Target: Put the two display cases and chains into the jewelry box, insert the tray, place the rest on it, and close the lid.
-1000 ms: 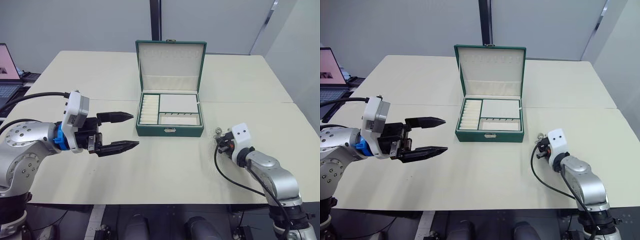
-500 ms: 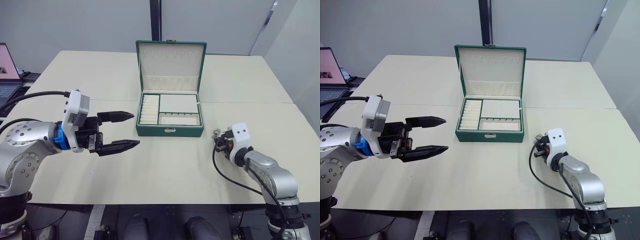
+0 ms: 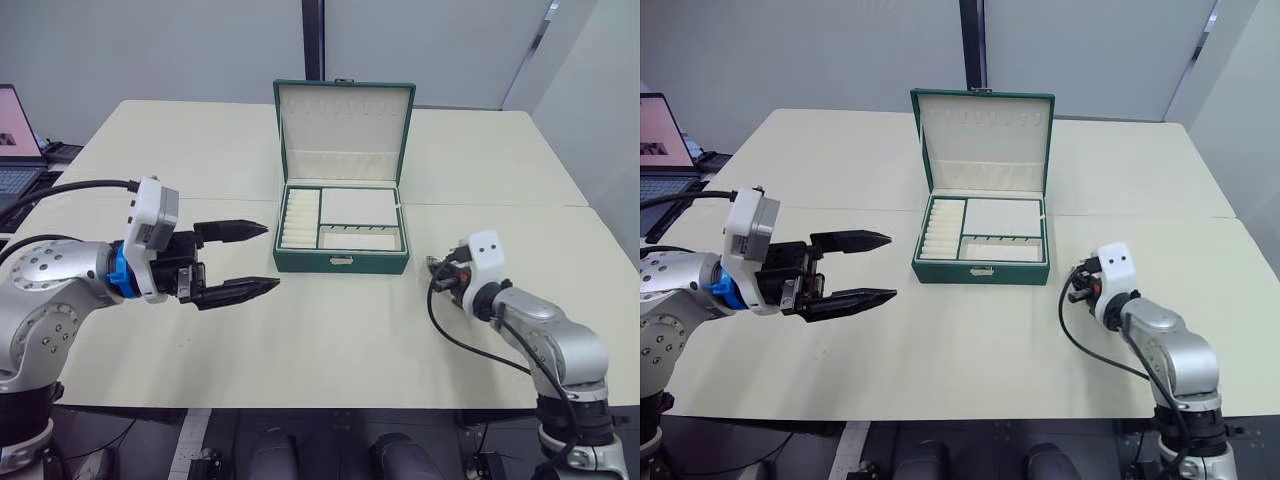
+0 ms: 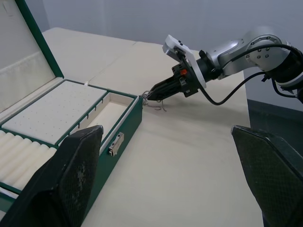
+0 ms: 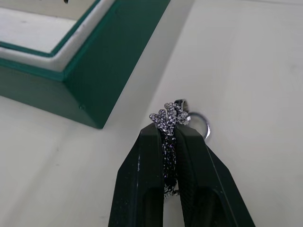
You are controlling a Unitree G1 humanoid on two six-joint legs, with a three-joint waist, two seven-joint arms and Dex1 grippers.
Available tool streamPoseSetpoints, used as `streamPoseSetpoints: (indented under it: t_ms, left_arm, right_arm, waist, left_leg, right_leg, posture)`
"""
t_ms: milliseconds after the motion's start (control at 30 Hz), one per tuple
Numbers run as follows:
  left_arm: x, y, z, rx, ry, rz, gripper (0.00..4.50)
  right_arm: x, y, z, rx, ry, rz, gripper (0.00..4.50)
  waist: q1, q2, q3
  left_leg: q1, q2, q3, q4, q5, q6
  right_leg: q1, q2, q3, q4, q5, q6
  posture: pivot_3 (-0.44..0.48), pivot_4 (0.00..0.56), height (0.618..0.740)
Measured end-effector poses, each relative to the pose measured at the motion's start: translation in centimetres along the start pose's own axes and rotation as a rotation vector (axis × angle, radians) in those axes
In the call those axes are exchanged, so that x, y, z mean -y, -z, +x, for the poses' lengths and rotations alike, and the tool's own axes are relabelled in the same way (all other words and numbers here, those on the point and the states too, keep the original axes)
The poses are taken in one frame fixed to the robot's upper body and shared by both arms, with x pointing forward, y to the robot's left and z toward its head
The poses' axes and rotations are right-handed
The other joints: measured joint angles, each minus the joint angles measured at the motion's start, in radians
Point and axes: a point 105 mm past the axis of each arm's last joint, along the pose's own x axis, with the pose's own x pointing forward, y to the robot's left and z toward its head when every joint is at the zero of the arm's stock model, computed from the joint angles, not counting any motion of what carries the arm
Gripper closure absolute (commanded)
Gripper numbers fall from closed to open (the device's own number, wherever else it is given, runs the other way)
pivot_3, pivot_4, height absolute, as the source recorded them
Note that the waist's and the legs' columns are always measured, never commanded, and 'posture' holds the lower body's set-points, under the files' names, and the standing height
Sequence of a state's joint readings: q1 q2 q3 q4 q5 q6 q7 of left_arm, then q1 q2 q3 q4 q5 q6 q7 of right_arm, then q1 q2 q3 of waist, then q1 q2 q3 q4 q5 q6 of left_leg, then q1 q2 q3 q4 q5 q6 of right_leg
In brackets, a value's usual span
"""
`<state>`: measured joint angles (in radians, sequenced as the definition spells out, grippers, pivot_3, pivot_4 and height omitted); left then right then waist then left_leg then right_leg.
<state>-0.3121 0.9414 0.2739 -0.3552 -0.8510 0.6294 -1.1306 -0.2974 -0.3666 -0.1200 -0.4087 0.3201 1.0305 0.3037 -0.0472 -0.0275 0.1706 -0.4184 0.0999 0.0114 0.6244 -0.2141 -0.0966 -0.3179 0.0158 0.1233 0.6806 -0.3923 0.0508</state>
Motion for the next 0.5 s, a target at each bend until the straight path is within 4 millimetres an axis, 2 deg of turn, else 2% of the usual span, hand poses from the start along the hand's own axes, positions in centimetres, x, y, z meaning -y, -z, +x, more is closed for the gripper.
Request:
streamPoseSetpoints:
  t_ms: [200,500]
  left_arm:
    - [0.0,-0.1,0.1,0.001,0.001,0.005,0.0]
    - [-0.1,0.0,0.0,-0.003,0.009,0.0,0.0]
  right_arm:
    - [0.0,-1.3,-0.7,0.017,0.0,-0.022,4.33]
    - [0.0,-5.2,-1.8,0.09,-0.01,-0.078,4.33]
  waist:
    - [0.0,0.0,0.0]
    - [0.0,0.0,0.0]
  left_leg:
    - [0.0,0.0,0.0,0.0,0.0,0.0]
    - [0.0,0.0,0.0,0.0,0.0,0.0]
  right_leg:
    - [0.0,0.0,0.0,0.0,0.0,0.0]
    - [0.0,0.0,0.0,0.0,0.0,0.0]
  posture:
    - [0.0,0.15,0.74]
    - [0.0,0.15,0.74]
